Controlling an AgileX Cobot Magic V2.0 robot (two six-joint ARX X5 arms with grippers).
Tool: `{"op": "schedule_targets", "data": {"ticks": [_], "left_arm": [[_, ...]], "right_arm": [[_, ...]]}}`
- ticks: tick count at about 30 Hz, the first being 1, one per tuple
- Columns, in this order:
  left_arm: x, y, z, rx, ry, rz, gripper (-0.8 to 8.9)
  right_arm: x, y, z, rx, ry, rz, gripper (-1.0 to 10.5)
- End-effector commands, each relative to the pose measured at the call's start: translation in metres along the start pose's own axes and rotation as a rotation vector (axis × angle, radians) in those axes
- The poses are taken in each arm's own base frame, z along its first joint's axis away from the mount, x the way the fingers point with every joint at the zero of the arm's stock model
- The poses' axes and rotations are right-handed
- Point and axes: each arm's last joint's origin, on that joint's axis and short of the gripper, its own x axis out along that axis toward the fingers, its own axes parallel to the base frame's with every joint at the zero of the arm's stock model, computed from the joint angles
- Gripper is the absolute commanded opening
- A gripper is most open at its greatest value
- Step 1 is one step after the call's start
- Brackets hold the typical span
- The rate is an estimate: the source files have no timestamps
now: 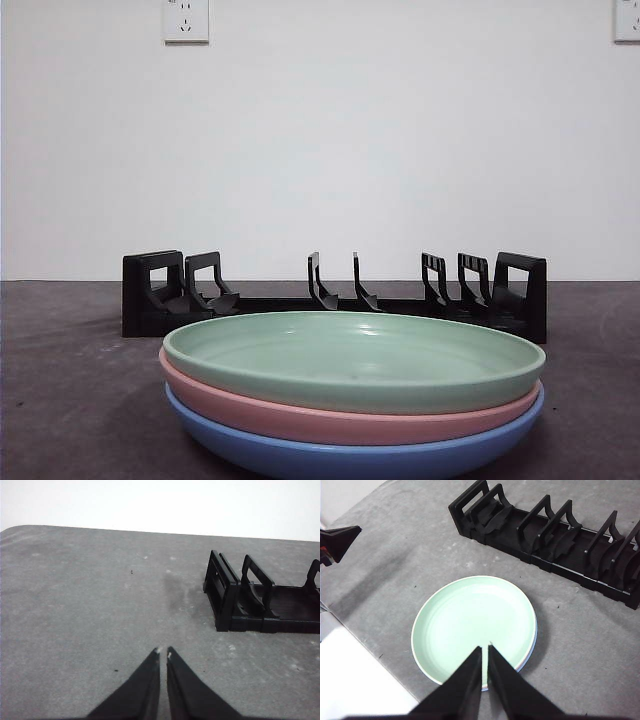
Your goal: Place the plate
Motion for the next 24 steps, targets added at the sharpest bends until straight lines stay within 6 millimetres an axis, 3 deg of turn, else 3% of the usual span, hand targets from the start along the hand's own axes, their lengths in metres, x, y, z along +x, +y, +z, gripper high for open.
{"op": "schedule_targets", "data": {"ticks": [1, 7, 11, 19, 24], "left_arm": [[0.002, 0.001, -0.007, -0.008, 0.024, 0.006, 0.22], [0.002, 0.001, -0.007, -0.008, 0.024, 0.005, 0.22], [0.002, 0.001, -0.007, -0.008, 0.024, 0.005, 0.22], [0.002, 0.001, -0.007, -0.008, 0.024, 0.005, 0.22], [0.002, 0.001, -0.007, -0.008, 0.024, 0.006, 0.22]], "right_arm": [[0.000, 0.001, 0.002, 0.004, -0.011, 0.004, 0.2], [-0.005, -0.002, 0.001, 0.002, -0.061, -0.023, 0.2], [0.000, -0.016, -0.006, -0.001, -0.190, -0.118, 0.2], [0.035, -0.059, -0.059, -0.120, -0.514, -0.412, 0.2], [0.050, -0.075, -0.093, -0.105, -0.564, -0.498, 0.2]]}}
